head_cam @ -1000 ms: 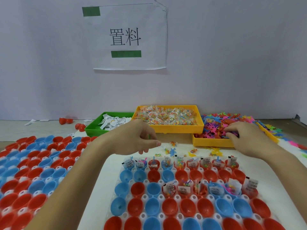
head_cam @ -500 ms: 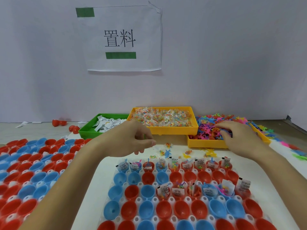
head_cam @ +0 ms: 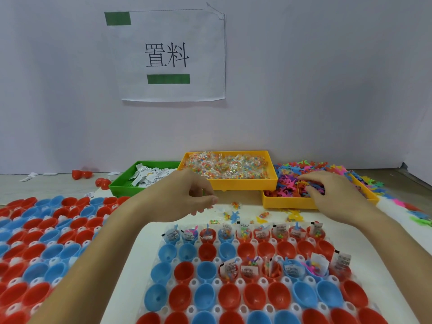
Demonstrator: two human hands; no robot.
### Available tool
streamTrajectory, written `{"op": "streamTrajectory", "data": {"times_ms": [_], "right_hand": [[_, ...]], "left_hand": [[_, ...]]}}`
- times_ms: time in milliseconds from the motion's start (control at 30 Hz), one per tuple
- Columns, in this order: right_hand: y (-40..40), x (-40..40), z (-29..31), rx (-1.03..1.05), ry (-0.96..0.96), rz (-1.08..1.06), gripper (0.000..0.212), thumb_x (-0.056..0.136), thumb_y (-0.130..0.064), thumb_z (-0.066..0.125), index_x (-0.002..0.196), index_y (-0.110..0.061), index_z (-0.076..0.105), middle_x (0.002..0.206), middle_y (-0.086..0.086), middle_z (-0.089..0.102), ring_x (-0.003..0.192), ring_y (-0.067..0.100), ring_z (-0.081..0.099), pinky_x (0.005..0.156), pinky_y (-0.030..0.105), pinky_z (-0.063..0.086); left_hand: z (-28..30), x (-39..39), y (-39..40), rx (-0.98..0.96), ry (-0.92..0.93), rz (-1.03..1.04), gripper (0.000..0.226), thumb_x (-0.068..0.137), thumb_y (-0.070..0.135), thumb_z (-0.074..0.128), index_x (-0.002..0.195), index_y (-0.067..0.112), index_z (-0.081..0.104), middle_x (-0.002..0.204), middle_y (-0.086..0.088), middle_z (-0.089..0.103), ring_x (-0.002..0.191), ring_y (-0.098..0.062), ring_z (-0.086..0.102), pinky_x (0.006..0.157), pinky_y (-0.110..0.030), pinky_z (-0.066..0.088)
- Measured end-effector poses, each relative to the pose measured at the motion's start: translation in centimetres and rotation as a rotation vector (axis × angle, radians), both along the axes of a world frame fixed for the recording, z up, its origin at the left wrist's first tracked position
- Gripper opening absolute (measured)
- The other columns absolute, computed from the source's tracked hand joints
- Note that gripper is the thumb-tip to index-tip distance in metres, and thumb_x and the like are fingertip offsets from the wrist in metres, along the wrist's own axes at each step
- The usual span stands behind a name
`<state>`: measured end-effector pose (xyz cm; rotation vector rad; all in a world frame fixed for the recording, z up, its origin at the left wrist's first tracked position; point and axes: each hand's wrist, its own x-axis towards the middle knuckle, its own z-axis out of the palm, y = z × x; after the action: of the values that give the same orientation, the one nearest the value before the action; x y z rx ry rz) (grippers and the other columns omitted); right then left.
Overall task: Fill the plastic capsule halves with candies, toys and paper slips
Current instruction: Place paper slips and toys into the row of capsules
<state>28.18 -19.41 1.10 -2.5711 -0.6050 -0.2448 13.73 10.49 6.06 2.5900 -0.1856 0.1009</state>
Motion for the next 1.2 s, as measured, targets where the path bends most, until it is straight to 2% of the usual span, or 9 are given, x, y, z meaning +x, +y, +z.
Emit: {"op": "streamTrajectory", "data": {"times_ms": [100,200,367,500,600,733,867,1033,1200], "right_hand": [[0.5,-0.3,0.2,0.073,-0.101,0.056,0.021,0.095,-0.008,0.061,0.105,-0.022,0.074,0.114,0.000,0.066,0.109,0.019,0.058,0.099,0.039,0.046],[0.8,-0.7,0.7,0.030,0.031,0.142,0.029,0.095,-0.013,0.061,0.077,-0.034,0.070,0.081,-0.016,0.070,0.079,0.001,0.062,0.071,0.019,0.046],[2.0,-2.0,0.7,-0.184,0.288,0.173,0.041,0.103,-0.050,0.042,0.087,-0.030,0.075,0.042,-0.027,0.054,0.046,-0.016,0.051,0.055,0.016,0.033],[2.2,-1.8,0.7,-0.240,0.320,0.141,0.051,0.102,-0.051,0.040,0.086,-0.022,0.079,0.040,-0.004,0.052,0.036,0.006,0.044,0.050,0.020,0.042],[1.9,-1.5,0.5,-0.239,0.315,0.104,0.043,0.103,-0.037,0.049,0.089,-0.010,0.079,0.038,-0.016,0.054,0.036,0.003,0.054,0.044,0.010,0.036],[1.4,-1.2,0.9,-0.174,0.272,0.083,0.011,0.092,-0.022,0.071,0.087,-0.022,0.080,0.084,-0.010,0.074,0.061,0.001,0.068,0.061,0.013,0.048],[1.0,-0.9,1.3,-0.055,0.198,0.085,0.021,0.086,-0.010,0.076,0.078,-0.030,0.077,0.088,-0.010,0.074,0.083,0.001,0.064,0.078,0.022,0.052],[1.0,-0.9,1.1,-0.147,0.195,0.092,0.026,0.093,-0.013,0.068,0.079,-0.034,0.070,0.089,-0.012,0.069,0.081,0.000,0.062,0.065,0.014,0.043],[1.1,-1.5,1.6,-0.237,0.310,0.112,0.032,0.105,-0.040,0.041,0.093,-0.034,0.070,0.082,-0.010,0.070,0.076,-0.001,0.063,0.063,0.016,0.043]], "left_hand": [[-0.1,0.0,-0.2,0.009,0.002,-0.005,0.020,0.094,0.037,0.062,0.093,0.022,0.076,0.083,0.004,0.073,0.078,-0.013,0.068,0.078,-0.038,0.055],[-0.2,-0.1,-0.4,0.028,0.019,-0.024,0.021,0.094,0.037,0.062,0.095,0.023,0.077,0.089,0.008,0.074,0.083,-0.005,0.067,0.080,-0.032,0.054],[-0.2,-0.1,-0.3,0.025,0.046,-0.025,0.020,0.094,0.038,0.062,0.097,0.024,0.075,0.085,0.006,0.073,0.078,-0.008,0.067,0.078,-0.034,0.056],[-0.2,-0.1,-0.3,0.019,0.065,-0.027,0.019,0.094,0.040,0.061,0.096,0.026,0.074,0.083,0.007,0.073,0.076,-0.007,0.068,0.075,-0.034,0.058],[-0.3,0.0,-0.2,0.018,0.070,-0.021,0.019,0.094,0.040,0.061,0.096,0.027,0.074,0.082,0.008,0.073,0.075,-0.005,0.068,0.073,-0.030,0.057],[-0.3,-0.1,-0.1,0.019,0.073,-0.020,0.019,0.094,0.040,0.061,0.097,0.026,0.074,0.083,0.008,0.073,0.076,-0.003,0.068,0.074,-0.029,0.057],[-0.1,-0.2,-0.2,0.006,0.063,-0.021,0.020,0.095,0.039,0.061,0.096,0.025,0.074,0.082,0.005,0.073,0.075,-0.006,0.068,0.075,-0.033,0.057],[0.1,-0.3,-0.5,-0.006,0.065,-0.031,0.020,0.095,0.037,0.061,0.097,0.023,0.074,0.083,0.003,0.074,0.076,-0.007,0.069,0.077,-0.036,0.057],[0.2,-0.3,-0.5,-0.006,0.066,-0.029,0.020,0.095,0.037,0.061,0.097,0.022,0.075,0.083,0.001,0.074,0.076,-0.009,0.069,0.078,-0.038,0.056]]}}
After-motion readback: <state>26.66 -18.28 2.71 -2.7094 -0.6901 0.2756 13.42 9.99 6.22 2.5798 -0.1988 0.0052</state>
